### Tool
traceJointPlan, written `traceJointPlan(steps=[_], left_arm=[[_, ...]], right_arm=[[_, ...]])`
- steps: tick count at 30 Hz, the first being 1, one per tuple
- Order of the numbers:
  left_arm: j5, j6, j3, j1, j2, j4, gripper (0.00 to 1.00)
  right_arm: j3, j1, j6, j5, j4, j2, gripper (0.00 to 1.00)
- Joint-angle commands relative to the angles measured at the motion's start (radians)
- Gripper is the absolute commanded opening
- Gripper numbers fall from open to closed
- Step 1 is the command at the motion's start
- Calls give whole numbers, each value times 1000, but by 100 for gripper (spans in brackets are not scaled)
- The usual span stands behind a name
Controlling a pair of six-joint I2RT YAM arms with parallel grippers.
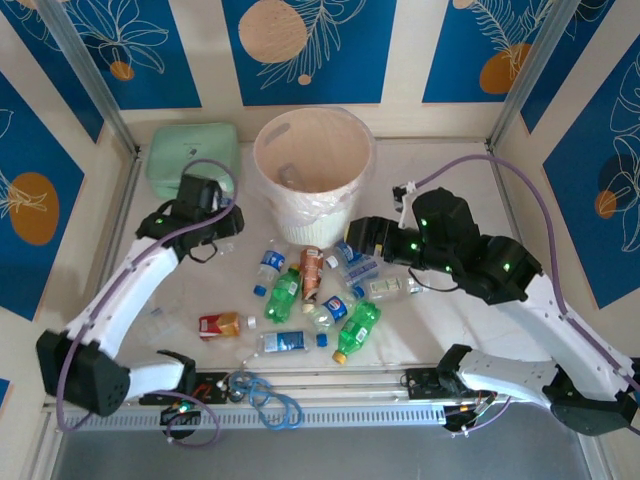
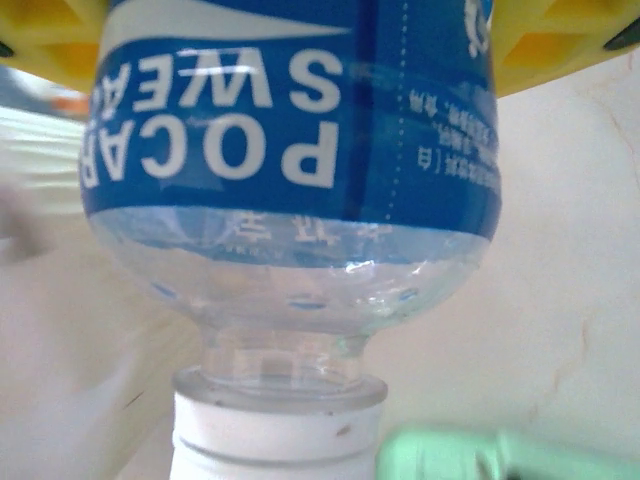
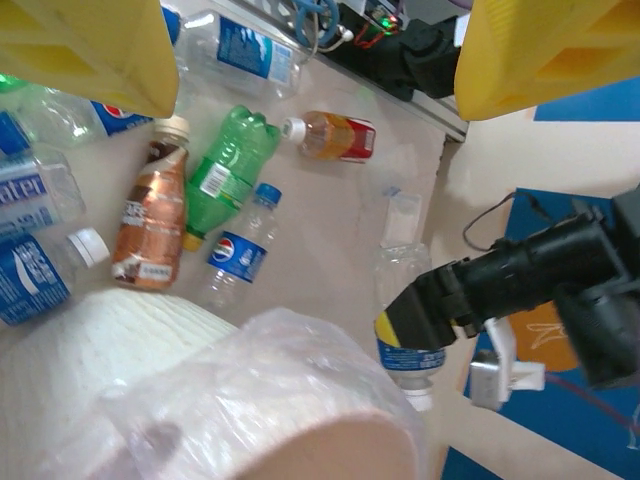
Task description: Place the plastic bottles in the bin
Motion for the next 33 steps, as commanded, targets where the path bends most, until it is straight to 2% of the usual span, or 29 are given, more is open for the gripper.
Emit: traceJointPlan(steps=[1,5,12,16,25,33], left_arm=[[73,68,37,9,-88,25,54],[198,155,26,-4,-149,137,53],[341,314,43,-69,-181,209,53],[346,411,48,-152,-205,227,55],[406,485,57,-257,-184,253,55],[424,515,68,-305,-166,253,56]], right_arm=[[90,-27,-19,-36,-49,39,74],[177,-67,-13,-102,-67,87,74],[261,-92,-20,-162,-40,144,74],[310,-97,-34,-201,-37,189,74],[483,-122,-77,-266,-30,363,73],[637,-96,-97,-296,-63,493,63]])
